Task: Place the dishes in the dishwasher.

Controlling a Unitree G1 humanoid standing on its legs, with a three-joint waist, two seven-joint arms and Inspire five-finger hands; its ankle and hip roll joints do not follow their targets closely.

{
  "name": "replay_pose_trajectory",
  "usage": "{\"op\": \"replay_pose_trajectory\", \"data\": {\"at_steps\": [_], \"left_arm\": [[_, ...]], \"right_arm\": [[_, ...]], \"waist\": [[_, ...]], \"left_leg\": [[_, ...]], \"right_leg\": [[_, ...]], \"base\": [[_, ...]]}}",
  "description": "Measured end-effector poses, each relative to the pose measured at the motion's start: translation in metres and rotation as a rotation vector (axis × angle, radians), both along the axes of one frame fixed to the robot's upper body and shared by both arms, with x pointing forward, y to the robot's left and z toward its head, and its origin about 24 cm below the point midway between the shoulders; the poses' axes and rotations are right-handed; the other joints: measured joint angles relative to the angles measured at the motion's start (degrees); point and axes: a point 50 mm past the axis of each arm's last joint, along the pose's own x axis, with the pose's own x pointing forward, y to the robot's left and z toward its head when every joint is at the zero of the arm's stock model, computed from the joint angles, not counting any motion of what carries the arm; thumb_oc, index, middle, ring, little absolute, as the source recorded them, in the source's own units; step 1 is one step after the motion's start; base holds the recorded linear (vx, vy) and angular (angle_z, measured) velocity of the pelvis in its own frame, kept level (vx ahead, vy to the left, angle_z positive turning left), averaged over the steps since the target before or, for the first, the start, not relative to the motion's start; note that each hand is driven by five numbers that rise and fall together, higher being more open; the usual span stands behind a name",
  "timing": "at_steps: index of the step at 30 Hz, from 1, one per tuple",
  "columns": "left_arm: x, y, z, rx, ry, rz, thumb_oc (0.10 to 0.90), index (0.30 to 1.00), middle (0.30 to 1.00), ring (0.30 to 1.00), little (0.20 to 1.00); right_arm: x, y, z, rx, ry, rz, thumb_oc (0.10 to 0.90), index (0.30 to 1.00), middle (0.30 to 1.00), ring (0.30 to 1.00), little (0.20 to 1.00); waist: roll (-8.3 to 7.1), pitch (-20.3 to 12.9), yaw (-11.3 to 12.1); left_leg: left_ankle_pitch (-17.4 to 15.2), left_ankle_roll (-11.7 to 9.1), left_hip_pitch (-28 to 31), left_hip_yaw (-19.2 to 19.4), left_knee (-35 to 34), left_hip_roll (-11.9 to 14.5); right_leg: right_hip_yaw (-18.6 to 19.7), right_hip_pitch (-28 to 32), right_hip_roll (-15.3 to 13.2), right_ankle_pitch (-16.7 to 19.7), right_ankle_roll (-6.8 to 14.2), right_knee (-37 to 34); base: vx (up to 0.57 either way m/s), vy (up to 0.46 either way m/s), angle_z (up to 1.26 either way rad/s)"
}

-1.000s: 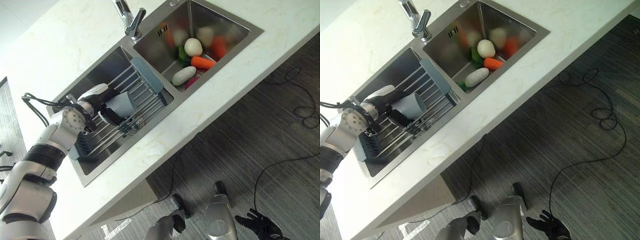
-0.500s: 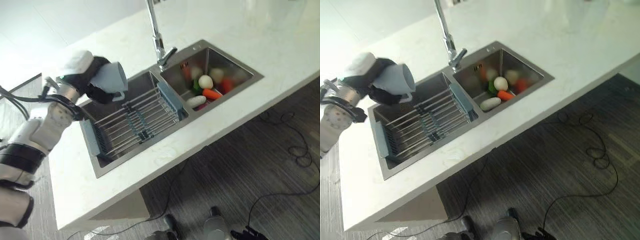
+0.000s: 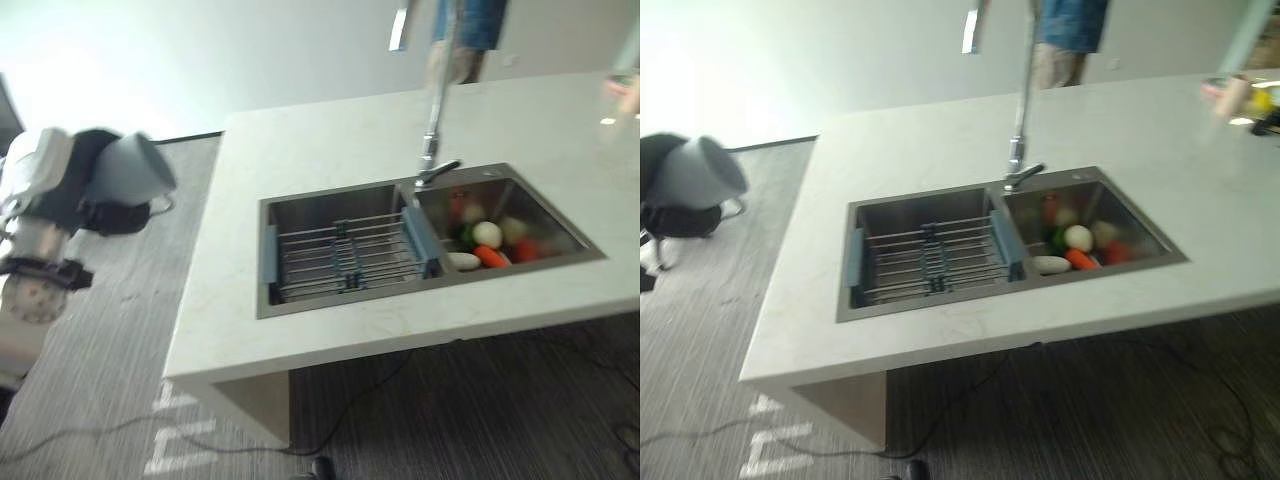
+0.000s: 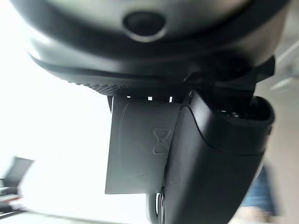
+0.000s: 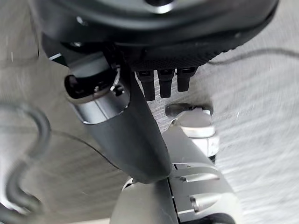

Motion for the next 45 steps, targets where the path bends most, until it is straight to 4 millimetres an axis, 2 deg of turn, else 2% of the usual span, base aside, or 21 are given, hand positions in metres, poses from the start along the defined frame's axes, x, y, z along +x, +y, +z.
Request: {"op": "replay_pose_trajectory", "data": {"at_steps": [2, 4, 6, 8, 9, 12, 17, 19, 20, 21, 22, 23, 24, 26, 29, 31, 33, 34, 38, 40, 45], "left_arm": [[-0.01, 0.006, -0.016, -0.028, 0.039, 0.03, 0.4, 0.3, 0.3, 0.3, 0.3], [-0.016, 0.007, -0.033, -0.084, 0.05, 0.045, 0.4, 0.3, 0.3, 0.3, 0.3], [-0.013, -0.002, -0.045, -0.158, 0.021, 0.028, 0.4, 0.3, 0.3, 0.3, 0.3], [-0.006, -0.029, -0.042, -0.175, -0.025, -0.082, 0.4, 0.3, 0.3, 0.3, 0.3], [-0.005, -0.039, -0.033, -0.158, -0.057, -0.142, 0.4, 0.3, 0.3, 0.3, 0.3], [-0.006, -0.033, -0.034, -0.151, -0.062, -0.094, 0.4, 0.3, 0.3, 0.3, 0.3], [-0.008, -0.04, -0.053, -0.111, -0.025, -0.083, 0.4, 0.3, 0.3, 0.3, 0.3], [0.004, -0.054, -0.047, -0.077, -0.031, -0.166, 0.4, 0.3, 0.3, 0.3, 0.3], [0.019, -0.07, -0.05, -0.099, -0.03, -0.241, 0.4, 0.3, 0.3, 0.3, 0.3], [0.031, -0.083, -0.053, -0.122, -0.028, -0.29, 0.4, 0.3, 0.3, 0.3, 0.3], [0.034, -0.084, -0.042, -0.031, -0.013, -0.327, 0.4, 0.3, 0.3, 0.3, 0.3], [0.035, -0.086, -0.031, 0.057, 0.011, -0.358, 0.4, 0.3, 0.3, 0.3, 0.3], [0.037, -0.093, -0.022, 0.084, -0.006, -0.392, 0.4, 0.3, 0.3, 0.3, 0.3], [0.042, -0.111, -0.031, 0.017, -0.02, -0.445, 0.4, 0.3, 0.3, 0.3, 0.3], [0.041, -0.109, -0.035, 0.007, 0.004, -0.443, 0.4, 0.3, 0.3, 0.3, 0.3], [0.041, -0.112, -0.036, -0.006, -0.003, -0.466, 0.4, 0.3, 0.3, 0.3, 0.3], [0.04, -0.119, -0.036, -0.017, -0.02, -0.505, 0.4, 0.3, 0.3, 0.3, 0.3], [0.039, -0.121, -0.042, -0.05, -0.017, -0.499, 0.4, 0.3, 0.3, 0.3, 0.3], [0.036, -0.125, -0.041, -0.048, -0.012, -0.503, 0.4, 0.3, 0.3, 0.3, 0.3], [0.033, -0.142, -0.025, -0.03, -0.051, -0.596, 0.4, 0.3, 0.3, 0.3, 0.3], [0.036, -0.146, -0.023, -0.013, -0.044, -0.627, 0.4, 0.3, 0.3, 0.3, 0.3]], "right_arm": [[-0.007, -0.007, 0.002, -0.018, 0.024, 0.001, 0.8, 0.9, 0.9, 0.9, 0.9], [-0.01, -0.015, 0.005, -0.04, 0.044, -0.003, 0.8, 0.9, 0.9, 0.9, 0.9], [-0.022, -0.02, 0.006, -0.056, 0.082, -0.039, 0.8, 0.9, 0.9, 0.9, 0.9], [-0.025, -0.024, 0.008, -0.063, 0.053, -0.102, 0.8, 0.9, 0.9, 0.9, 0.9], [-0.015, -0.027, 0.009, -0.075, 0.025, -0.119, 0.8, 0.9, 0.9, 0.9, 0.9], [0.045, -0.002, 0.006, -0.011, -0.131, -0.122, 0.8, 0.9, 0.9, 0.9, 0.9], [0.08, 0.047, 0.002, 0.115, -0.264, -0.106, 0.8, 0.9, 0.9, 0.9, 0.9], [0.068, 0.052, 0.0, 0.125, -0.259, -0.121, 0.8, 0.9, 0.9, 0.9, 0.9], [0.072, 0.038, 0.006, 0.086, -0.296, -0.121, 0.8, 0.9, 0.9, 0.9, 0.9], [0.083, 0.032, 0.01, 0.067, -0.306, -0.092, 0.8, 0.9, 0.9, 0.9, 0.9], [0.09, 0.045, 0.008, 0.097, -0.309, -0.051, 0.8, 0.9, 0.9, 0.9, 0.9], [0.09, 0.047, 0.008, 0.107, -0.335, -0.048, 0.8, 0.9, 0.9, 0.9, 0.9], [0.088, 0.045, 0.009, 0.108, -0.355, -0.069, 0.8, 0.9, 0.9, 0.9, 0.9], [0.078, 0.053, 0.002, 0.139, -0.307, -0.149, 0.8, 0.9, 0.9, 0.9, 0.9], [0.085, 0.051, 0.004, 0.162, -0.337, -0.165, 0.8, 0.9, 0.9, 0.9, 0.9], [0.086, 0.051, 0.004, 0.191, -0.328, -0.188, 0.8, 0.9, 0.9, 0.9, 0.9], [0.071, 0.052, -0.002, 0.2, -0.263, -0.208, 0.8, 0.9, 0.9, 0.9, 0.9], [0.069, 0.048, -0.003, 0.189, -0.243, -0.213, 0.8, 0.9, 0.9, 0.9, 0.9], [0.07, 0.043, -0.001, 0.167, -0.239, -0.195, 0.8, 0.9, 0.9, 0.9, 0.9], [0.066, 0.028, 0.001, 0.118, -0.227, -0.215, 0.8, 0.9, 0.9, 0.9, 0.9], [0.04, 0.013, 0.0, 0.075, -0.165, -0.287, 0.8, 0.9, 0.9, 0.9, 0.9]], "waist": [[-0.23, 0.0, 2.5], [-0.7, 1.1, 3.7], [-1.91, 1.2, 4.7], [-0.69, 1.0, 1.5], [-0.73, 2.1, 2.1], [-3.18, 2.4, 4.5], [-0.88, 2.6, 7.3], [1.0, 2.9, 4.5], [4.06, 4.1, 3.9], [3.43, 7.2, 2.6], [-2.18, 7.0, -0.4], [-3.61, 6.3, -2.7], [-2.56, 6.4, -3.6], [-4.27, 7.6, -3.8], [-4.6, 7.6, -4.3], [-3.55, 7.3, -4.8], [-5.06, 5.9, -4.5], [-3.73, 5.4, -3.4], [-3.8, 3.6, -3.5], [-3.71, 3.5, -5.0], [-0.85, 3.1, -7.1]], "left_leg": [[-2.6, 1.3, -1.0, 3.3, -3.0, 0.7], [-4.2, 0.6, -2.9, 9.5, 6.5, 3.0], [-7.8, -3.5, -0.9, 16.9, 15.0, 7.0], [-13.7, 2.5, 0.7, 23.8, 18.6, 9.1], [-14.7, 5.1, 0.4, 24.0, 18.3, 6.3], [-15.4, 8.0, 0.2, 22.4, 16.6, 0.5], [-19.3, 10.9, 1.3, 18.6, 16.4, -6.3], [-17.9, 15.6, 3.7, 9.4, 14.8, -10.6], [-17.7, 10.9, 7.0, 4.7, 12.4, -10.8], [-13.7, -5.6, 4.9, 0.5, 18.3, -11.5], [-16.4, 0.0, -4.9, -1.8, 35.1, -12.5], [-19.3, 3.5, -8.8, -4.7, 37.7, -7.7], [-19.6, 4.0, -7.5, -5.5, 27.0, -0.3], [-15.8, 4.6, -4.1, -4.9, 21.9, -3.8], [-18.0, 6.7, 0.1, -4.7, 21.5, -6.6], [-18.4, 5.9, 2.0, -4.9, 20.4, -6.2], [-18.1, 5.0, 5.2, -5.3, 17.5, -6.8], [-17.9, 3.4, 5.6, -6.2, 17.7, -5.4], [-16.3, 0.2, 8.8, -1.8, 15.7, -2.2], [-18.8, -1.5, 3.6, 1.2, 20.7, -1.0], [-12.6, -0.1, 2.2, 0.4, 12.9, 0.2]], "right_leg": [[-5.0, 0.8, -2.2, 0.5, -0.8, 0.1], [-12.1, 3.5, -6.5, -0.2, -1.8, 0.6], [-20.6, 9.7, -10.2, 0.0, 3.4, -2.1], [-25.7, 13.3, -13.6, 0.3, 4.4, 2.4], [-23.5, 11.6, -16.8, -0.6, 4.6, 6.9], [-16.0, 4.5, -15.0, -4.9, 3.4, 8.9], [-15.6, 3.8, -17.0, -3.3, 2.8, 10.8], [-9.6, 3.2, -12.5, -2.0, 3.1, 21.6], [-4.4, 0.9, -5.5, -3.3, -0.7, 28.1], [0.7, -2.0, -1.0, -4.7, -3.8, 30.5], [6.5, -7.0, -3.3, -4.0, -3.9, 28.9], [11.1, -9.4, -2.9, -4.5, -1.3, 25.5], [11.5, -11.0, -2.1, -8.1, 3.0, 23.5], [12.4, -15.0, -3.3, -7.7, 3.5, 11.7], [18.6, -19.1, -0.3, -0.7, 4.8, 6.9], [16.7, -18.1, 1.6, 1.3, 3.0, 7.3], [12.7, -11.9, 2.2, 6.1, 0.3, 4.2], [11.8, -9.7, 3.4, 6.8, -1.3, 2.3], [11.1, -5.8, 5.9, 5.8, -3.4, -1.1], [11.8, -5.6, 5.5, 5.1, -5.1, -1.2], [13.6, -7.4, 4.6, 2.4, -2.8, 1.9]], "base": [[-0.16, 0.195, 1.93], [-0.12, 0.368, 2.1], [-0.15, 0.416, 2.07], [0.02, 0.392, 2.62], [0.14, 0.45, 1.65], [0.21, 0.504, 0.55], [0.22, 0.339, 0.56], [0.14, 0.197, 1.98], [0.06, 0.023, 2.61], [0.06, -0.034, 2.34], [0.13, -0.099, 2.31], [0.11, -0.173, 1.95], [0.12, -0.234, 1.88], [0.13, -0.262, 1.19], [0.08, -0.309, 0.55], [0.05, -0.317, 1.03], [0.06, -0.244, 1.23], [0.05, -0.206, 0.72], [-0.01, -0.1, -0.07], [-0.07, 0.079, -0.05], [0.01, 0.103, -0.26]]}}
